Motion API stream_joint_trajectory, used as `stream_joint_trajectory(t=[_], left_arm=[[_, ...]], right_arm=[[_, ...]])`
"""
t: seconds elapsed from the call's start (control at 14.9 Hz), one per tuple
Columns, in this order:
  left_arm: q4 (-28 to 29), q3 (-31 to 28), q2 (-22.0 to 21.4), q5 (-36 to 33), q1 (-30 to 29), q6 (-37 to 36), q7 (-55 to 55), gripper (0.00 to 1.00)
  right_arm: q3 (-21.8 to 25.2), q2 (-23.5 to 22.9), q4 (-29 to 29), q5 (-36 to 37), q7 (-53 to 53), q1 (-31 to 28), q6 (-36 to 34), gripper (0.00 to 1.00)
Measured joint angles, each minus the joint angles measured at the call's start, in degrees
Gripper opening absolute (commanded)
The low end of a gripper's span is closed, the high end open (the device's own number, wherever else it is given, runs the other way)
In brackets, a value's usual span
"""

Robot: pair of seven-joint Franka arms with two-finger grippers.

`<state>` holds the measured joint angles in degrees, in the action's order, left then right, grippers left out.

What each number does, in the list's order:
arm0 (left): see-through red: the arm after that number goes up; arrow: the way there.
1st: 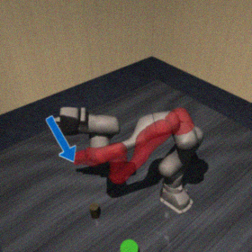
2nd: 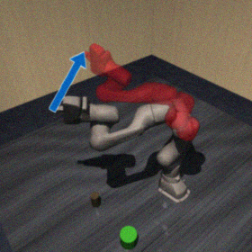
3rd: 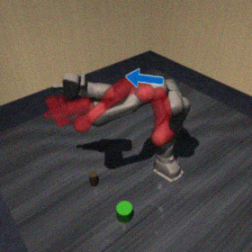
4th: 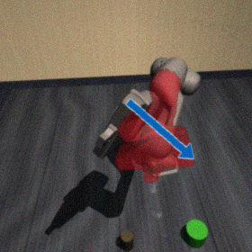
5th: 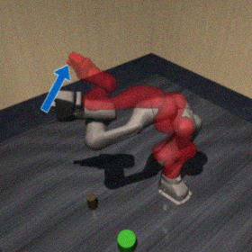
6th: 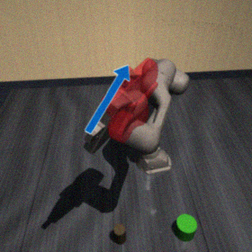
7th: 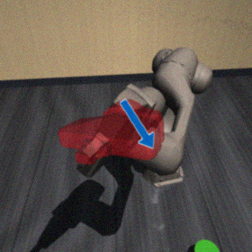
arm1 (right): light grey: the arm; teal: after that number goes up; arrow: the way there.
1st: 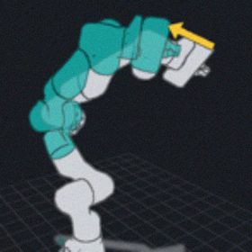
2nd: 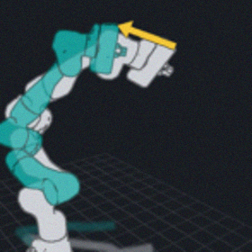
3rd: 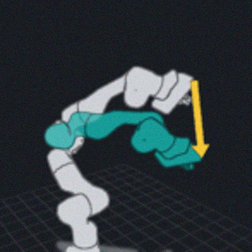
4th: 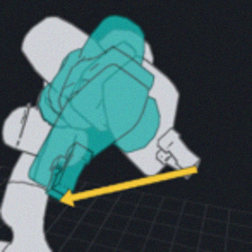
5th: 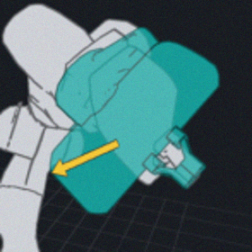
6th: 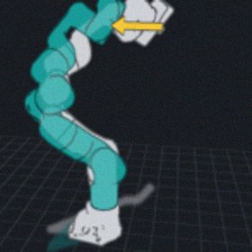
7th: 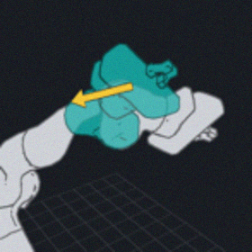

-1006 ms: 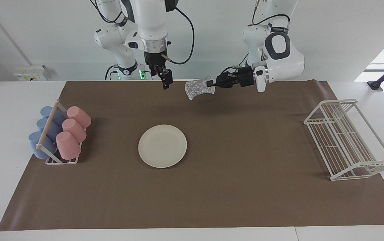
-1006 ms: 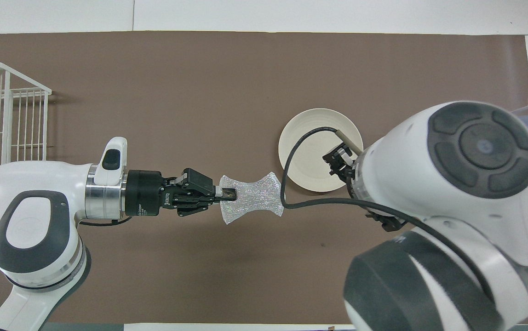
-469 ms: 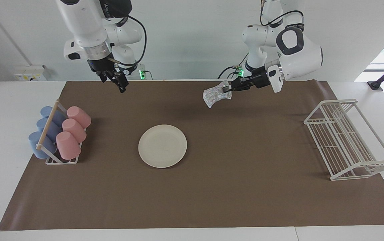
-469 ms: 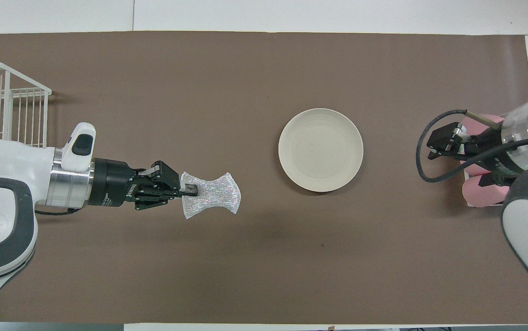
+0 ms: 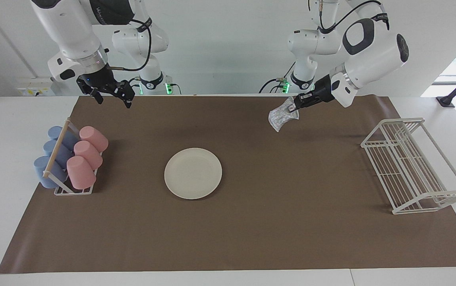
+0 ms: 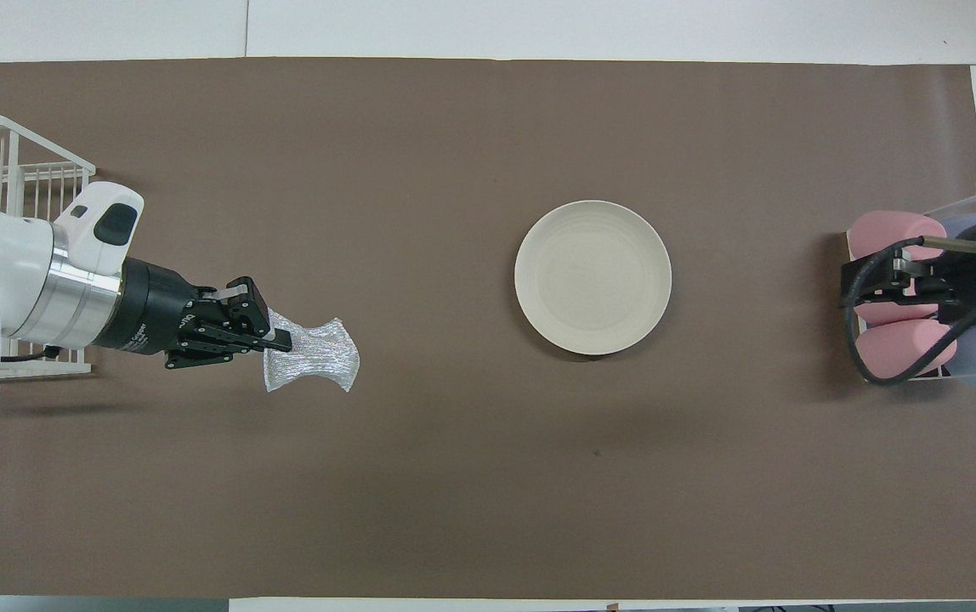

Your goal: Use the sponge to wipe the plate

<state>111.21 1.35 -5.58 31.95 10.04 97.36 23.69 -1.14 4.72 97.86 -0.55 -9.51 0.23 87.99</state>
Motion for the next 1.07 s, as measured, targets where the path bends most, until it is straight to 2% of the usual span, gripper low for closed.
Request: stream_joint_trajectory(t=[0.54, 1.07], left_arm=[[-5.81, 1.13, 2.28, -28.50, 0.94, -8.50, 0.60, 0.00], [-7.43, 1.37, 5.76, -61.93, 4.19, -11.88, 0.92, 0.00]], right_arm=[[0.00, -0.40, -0.52, 0.00, 12.87, -4.52, 1.55, 1.00], [-0.02, -0.49, -0.53, 0.00, 13.68, -5.84, 2.60, 1.00]])
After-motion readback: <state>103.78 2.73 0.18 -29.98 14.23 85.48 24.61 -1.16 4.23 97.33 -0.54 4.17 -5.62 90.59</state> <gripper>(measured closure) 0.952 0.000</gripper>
